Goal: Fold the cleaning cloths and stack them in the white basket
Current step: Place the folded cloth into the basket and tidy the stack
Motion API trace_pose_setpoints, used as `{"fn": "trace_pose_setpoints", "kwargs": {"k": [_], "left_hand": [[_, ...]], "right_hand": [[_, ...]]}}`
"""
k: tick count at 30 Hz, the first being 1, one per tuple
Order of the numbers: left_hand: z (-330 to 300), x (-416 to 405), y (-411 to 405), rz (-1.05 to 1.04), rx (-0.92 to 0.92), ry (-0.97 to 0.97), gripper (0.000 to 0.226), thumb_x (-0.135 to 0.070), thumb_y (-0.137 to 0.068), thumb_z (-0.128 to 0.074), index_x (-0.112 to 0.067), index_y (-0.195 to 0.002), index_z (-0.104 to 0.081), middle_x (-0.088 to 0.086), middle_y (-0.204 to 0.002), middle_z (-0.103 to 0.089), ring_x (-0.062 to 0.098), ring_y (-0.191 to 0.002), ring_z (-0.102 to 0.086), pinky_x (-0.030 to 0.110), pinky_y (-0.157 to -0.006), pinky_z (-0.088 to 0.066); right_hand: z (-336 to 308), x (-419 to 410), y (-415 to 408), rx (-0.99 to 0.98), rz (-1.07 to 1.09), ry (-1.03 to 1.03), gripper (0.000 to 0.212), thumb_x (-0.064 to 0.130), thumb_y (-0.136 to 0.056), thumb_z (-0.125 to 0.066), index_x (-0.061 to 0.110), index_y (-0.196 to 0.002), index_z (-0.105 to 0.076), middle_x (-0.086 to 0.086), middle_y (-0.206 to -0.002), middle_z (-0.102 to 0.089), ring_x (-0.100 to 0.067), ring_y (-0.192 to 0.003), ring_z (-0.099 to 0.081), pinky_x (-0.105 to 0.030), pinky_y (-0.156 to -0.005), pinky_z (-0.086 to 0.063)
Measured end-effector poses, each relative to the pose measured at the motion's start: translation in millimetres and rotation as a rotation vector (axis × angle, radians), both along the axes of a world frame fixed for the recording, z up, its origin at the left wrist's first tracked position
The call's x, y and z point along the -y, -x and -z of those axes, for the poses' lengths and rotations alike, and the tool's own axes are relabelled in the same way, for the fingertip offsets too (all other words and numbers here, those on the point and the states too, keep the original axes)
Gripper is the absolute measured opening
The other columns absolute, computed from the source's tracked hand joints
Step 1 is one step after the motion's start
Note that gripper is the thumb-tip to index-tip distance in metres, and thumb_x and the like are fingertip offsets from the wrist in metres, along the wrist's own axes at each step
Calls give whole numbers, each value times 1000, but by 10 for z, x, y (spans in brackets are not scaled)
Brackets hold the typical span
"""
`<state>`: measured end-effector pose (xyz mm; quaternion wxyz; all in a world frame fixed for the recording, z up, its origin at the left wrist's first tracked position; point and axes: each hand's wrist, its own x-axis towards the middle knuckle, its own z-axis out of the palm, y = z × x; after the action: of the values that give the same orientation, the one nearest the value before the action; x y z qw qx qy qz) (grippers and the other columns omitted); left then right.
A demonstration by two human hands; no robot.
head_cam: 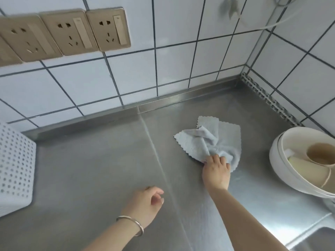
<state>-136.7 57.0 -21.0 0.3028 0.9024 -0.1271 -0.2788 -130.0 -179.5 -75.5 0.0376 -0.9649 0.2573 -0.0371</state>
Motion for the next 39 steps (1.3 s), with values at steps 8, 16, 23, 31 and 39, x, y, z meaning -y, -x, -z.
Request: {"fn": "trace_pose_setpoints", "kwargs": {"k": [8, 16, 23, 31, 39], "left_hand": [[-216, -28, -154, -89, 349, 46, 34, -23, -87, -56, -29, -121, -54, -10, -114, -54, 8, -102, -53, 17, -89, -38], [-325, -612, -353, -24, 456, 95, 31, -48, -69, -46, -28, -81, -67, -9, -93, -67, 18, -92, -57, 36, -80, -52], [-570, -1227, -281, -62, 343, 231, 37, -64, -73, -32, -29, -76, -44, -6, -57, -46, 9, -58, -40, 31, -63, -40], [-1268, -1909, -568, 8, 355, 103, 21, -43, -79, -67, -37, -69, -49, -12, -52, -48, 4, -50, -40, 18, -54, -31], [-1831, -2414, -1014, -257, 802, -73, 11, -22, -86, -63, -15, -94, -64, -2, -89, -70, 23, -87, -64, 32, -85, -43]], "right_hand": [[-533, -576, 52, 324, -492, -315, 25, 17, -85, -35, 10, -67, -50, 6, -57, -49, -15, -48, -38, -23, -48, -27], [-1178, -1008, 148, 96, -786, -644, 60, 65, -81, -29, 10, -70, -50, 4, -59, -50, -18, -61, -46, -27, -56, -36], [-1458, -1273, -6, -52, -805, -499, 34, 28, -74, -59, 26, -57, -29, 9, -49, -44, -10, -48, -36, -19, -46, -25], [-1676, -1316, -386, -246, -686, -222, 38, 16, -86, -49, 30, -57, -30, 13, -57, -37, -21, -70, -44, -27, -60, -30], [-2211, -1594, -872, 195, -549, -249, 16, 15, -89, -52, 22, -78, -63, 1, -78, -62, -30, -80, -57, -31, -62, -39]]}}
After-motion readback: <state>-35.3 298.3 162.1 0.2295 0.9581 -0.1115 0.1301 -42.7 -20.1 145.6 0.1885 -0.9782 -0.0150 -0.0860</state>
